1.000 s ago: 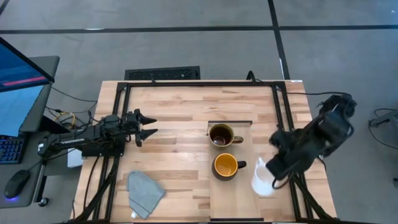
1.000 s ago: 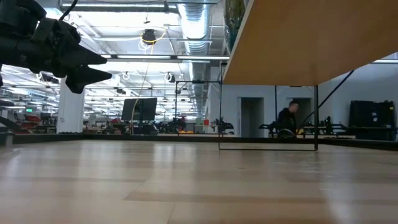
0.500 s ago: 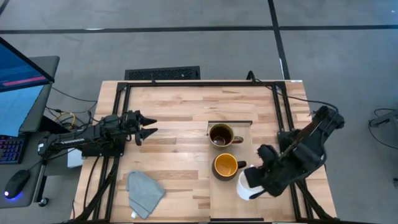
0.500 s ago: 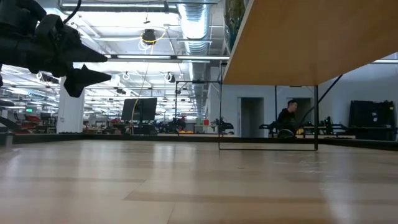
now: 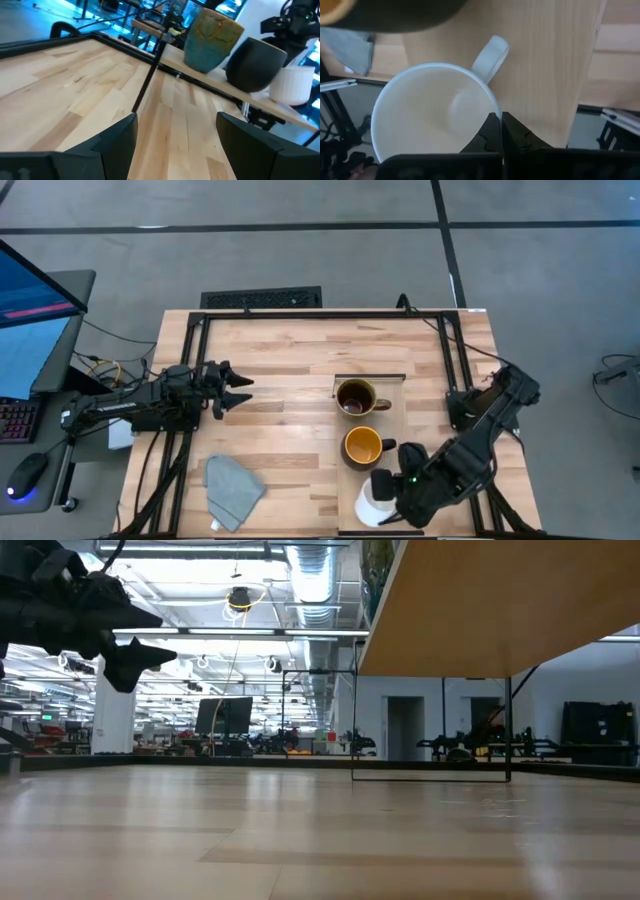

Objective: Stack small to large cups/mugs on shelf
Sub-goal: Put the white mug on the shelf

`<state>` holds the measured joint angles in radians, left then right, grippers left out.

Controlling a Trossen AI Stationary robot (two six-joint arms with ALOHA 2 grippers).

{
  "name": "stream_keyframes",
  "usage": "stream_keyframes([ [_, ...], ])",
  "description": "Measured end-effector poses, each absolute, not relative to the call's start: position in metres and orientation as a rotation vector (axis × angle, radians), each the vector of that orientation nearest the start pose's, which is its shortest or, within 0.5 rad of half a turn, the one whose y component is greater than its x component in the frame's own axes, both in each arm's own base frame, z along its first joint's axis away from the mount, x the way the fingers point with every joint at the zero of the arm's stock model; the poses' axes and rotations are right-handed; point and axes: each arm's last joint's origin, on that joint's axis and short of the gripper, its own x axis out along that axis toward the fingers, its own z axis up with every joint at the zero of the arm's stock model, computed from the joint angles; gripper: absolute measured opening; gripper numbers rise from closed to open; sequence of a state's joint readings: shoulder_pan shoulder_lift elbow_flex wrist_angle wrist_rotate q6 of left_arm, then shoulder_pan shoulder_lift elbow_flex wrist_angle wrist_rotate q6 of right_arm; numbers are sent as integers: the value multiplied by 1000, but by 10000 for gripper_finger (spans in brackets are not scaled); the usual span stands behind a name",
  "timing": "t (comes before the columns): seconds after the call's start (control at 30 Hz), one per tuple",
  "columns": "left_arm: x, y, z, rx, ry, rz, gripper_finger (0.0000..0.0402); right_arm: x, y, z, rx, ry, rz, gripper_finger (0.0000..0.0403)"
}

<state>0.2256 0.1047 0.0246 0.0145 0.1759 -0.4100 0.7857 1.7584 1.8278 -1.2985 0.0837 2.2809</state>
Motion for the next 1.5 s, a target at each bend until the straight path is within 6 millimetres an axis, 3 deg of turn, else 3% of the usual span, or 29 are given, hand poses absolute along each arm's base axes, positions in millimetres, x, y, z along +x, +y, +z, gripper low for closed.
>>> stream_keyframes([
  [0.33, 101, 18, 165, -311, 56, 56, 261, 235, 248, 347, 1409, 1051, -900, 5],
  [0.67, 101, 18, 165, -312, 56, 56, 261, 230, 246, 348, 1369, 1048, -922, 5],
  [0.93, 101, 18, 165, -312, 55, 56, 261, 232, 249, 348, 1396, 1054, -896, 36],
  [1.5, 101, 18, 165, -314, 54, 57, 261, 232, 249, 348, 1396, 1059, -893, 50],
])
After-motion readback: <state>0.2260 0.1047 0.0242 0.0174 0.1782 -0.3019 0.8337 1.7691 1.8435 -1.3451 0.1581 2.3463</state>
